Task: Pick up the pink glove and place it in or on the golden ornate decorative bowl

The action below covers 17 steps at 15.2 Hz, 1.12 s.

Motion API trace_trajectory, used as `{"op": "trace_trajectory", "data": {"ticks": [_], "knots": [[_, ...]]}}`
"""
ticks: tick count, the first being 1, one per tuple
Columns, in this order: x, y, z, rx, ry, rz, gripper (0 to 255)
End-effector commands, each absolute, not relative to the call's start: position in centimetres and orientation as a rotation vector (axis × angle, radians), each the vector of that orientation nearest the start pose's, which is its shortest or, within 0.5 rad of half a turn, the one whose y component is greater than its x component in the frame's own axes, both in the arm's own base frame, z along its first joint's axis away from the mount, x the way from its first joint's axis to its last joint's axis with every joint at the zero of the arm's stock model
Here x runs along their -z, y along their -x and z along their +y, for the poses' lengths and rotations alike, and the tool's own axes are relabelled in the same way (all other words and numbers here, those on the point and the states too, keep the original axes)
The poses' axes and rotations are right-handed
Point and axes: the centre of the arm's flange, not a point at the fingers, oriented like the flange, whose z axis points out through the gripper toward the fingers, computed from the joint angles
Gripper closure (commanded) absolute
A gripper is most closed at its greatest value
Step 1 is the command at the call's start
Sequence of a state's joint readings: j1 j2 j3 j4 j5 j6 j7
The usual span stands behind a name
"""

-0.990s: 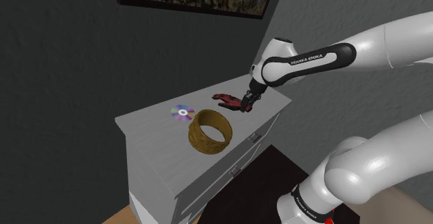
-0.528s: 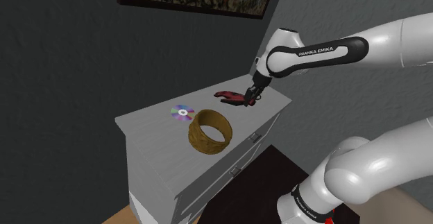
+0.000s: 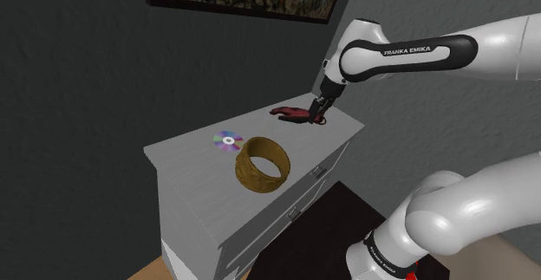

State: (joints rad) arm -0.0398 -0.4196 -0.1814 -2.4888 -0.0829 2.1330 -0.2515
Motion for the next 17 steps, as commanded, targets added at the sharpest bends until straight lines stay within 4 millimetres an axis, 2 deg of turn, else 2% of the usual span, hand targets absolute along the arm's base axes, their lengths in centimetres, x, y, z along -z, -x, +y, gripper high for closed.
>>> {"op": "trace_trajectory", "data": {"ticks": [1,9,17], "knots": [[-45.1,-40.7,-9.7,0.092,3.149,-0.135,255],[-49.2,-40.7,-9.7,0.092,3.149,-0.135,255],[-49.5,-37.0,0.2,0.092,3.149,-0.135,255]]}}
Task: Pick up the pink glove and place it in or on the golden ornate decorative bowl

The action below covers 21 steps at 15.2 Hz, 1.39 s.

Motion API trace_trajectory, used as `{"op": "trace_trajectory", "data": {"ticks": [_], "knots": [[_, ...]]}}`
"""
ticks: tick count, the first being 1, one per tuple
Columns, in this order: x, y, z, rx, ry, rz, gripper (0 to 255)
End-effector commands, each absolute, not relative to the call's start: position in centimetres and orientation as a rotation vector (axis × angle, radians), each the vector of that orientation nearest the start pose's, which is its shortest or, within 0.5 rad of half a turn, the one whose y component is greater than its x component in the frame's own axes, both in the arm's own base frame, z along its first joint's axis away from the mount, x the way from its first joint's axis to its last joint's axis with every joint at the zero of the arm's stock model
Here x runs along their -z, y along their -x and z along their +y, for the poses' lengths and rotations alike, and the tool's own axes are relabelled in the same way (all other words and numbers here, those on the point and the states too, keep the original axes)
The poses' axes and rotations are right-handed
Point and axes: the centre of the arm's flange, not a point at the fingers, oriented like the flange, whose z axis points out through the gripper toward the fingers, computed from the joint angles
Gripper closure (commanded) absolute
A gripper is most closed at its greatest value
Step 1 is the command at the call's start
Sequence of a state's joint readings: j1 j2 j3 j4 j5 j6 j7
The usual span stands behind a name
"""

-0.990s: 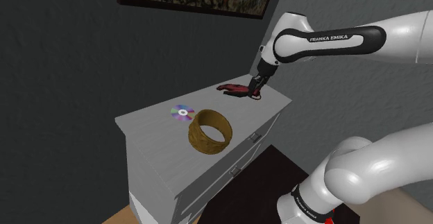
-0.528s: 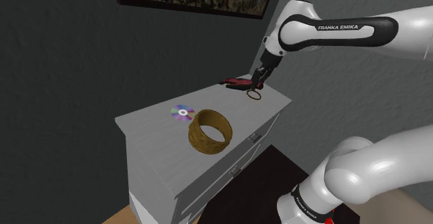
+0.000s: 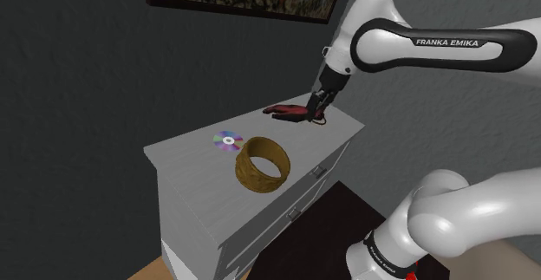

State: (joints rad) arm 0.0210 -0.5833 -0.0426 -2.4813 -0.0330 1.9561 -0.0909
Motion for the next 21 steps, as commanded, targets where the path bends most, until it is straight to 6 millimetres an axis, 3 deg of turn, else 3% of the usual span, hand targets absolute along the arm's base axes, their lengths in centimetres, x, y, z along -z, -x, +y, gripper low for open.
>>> {"op": "trace_trajectory", "data": {"ticks": [1,12,21], "knots": [[-49.6,-36.6,1.5,0.092,3.149,-0.135,255],[-50.0,-31.8,14.5,0.092,3.149,-0.135,255],[-45.3,-31.8,14.5,0.092,3.149,-0.135,255]]}}
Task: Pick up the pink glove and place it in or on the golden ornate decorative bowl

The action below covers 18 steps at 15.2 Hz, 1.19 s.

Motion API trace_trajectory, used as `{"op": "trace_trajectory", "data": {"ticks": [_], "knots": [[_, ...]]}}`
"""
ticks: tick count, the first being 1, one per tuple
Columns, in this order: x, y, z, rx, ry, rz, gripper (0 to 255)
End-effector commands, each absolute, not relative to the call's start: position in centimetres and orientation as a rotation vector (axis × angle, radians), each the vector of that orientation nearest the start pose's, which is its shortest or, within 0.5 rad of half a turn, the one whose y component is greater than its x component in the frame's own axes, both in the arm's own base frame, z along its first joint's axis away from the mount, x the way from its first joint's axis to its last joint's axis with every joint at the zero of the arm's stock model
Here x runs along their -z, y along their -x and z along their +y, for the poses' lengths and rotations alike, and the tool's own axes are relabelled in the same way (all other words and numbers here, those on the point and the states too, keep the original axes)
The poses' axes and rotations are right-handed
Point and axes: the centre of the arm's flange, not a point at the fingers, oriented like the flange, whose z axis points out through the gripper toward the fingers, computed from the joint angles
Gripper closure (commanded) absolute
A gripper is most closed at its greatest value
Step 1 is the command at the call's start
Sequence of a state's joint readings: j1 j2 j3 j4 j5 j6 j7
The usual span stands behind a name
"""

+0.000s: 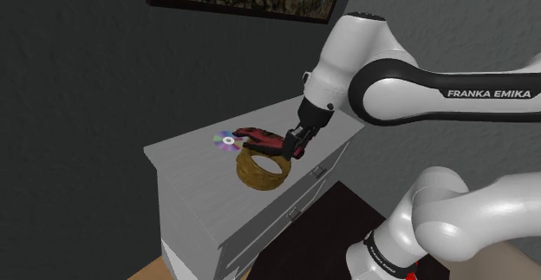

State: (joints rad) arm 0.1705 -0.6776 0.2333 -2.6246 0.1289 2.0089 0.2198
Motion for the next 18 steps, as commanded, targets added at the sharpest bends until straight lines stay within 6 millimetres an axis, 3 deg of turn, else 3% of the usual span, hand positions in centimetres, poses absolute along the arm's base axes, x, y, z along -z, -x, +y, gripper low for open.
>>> {"op": "trace_trajectory", "data": {"ticks": [1,6,13,14,18], "knots": [[-44.8,-31.8,14.5,0.092,3.149,-0.135,255],[-42.2,-31.8,14.5,0.092,3.149,-0.135,255],[-42.2,-31.8,14.5,0.092,3.149,-0.135,255],[-42.2,-31.8,14.5,0.092,3.149,-0.135,0],[-42.2,-31.8,14.5,0.092,3.149,-0.135,0]]}}
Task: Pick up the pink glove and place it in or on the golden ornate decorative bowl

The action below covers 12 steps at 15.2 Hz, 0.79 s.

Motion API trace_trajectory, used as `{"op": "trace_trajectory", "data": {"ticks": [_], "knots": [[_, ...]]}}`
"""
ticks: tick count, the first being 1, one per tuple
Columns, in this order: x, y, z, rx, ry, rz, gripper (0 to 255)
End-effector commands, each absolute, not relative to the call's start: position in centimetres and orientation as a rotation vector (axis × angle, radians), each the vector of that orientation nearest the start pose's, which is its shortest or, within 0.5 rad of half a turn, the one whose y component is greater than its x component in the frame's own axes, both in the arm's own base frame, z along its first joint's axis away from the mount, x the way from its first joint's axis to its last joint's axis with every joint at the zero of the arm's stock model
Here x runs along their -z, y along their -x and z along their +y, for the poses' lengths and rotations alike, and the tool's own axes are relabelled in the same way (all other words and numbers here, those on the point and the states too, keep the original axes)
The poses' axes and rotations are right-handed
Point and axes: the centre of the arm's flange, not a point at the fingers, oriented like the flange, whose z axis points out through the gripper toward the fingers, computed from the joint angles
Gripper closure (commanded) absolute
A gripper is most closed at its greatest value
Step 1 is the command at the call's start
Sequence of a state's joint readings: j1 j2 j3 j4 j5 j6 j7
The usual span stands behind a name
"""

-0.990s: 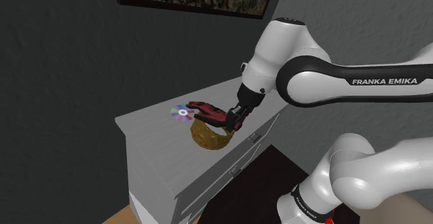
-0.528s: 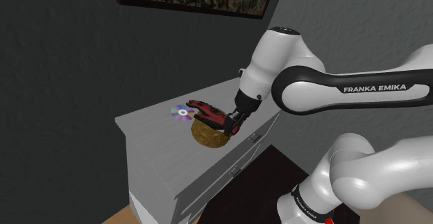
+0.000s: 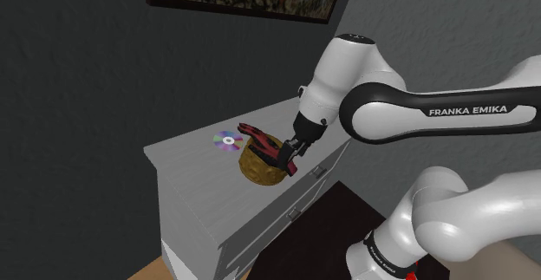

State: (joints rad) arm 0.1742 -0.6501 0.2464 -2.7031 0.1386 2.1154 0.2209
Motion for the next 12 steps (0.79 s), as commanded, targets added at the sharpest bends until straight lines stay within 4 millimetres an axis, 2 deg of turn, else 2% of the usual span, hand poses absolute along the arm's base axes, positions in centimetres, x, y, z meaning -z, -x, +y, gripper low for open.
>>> {"op": "trace_trajectory", "data": {"ticks": [1,5,12], "knots": [[-42.2,-31.8,14.5,0.092,3.149,-0.135,0],[-47.1,-31.5,14.6,0.092,3.149,-0.135,0],[-47.1,-31.5,14.6,0.092,3.149,-0.135,0]]}}
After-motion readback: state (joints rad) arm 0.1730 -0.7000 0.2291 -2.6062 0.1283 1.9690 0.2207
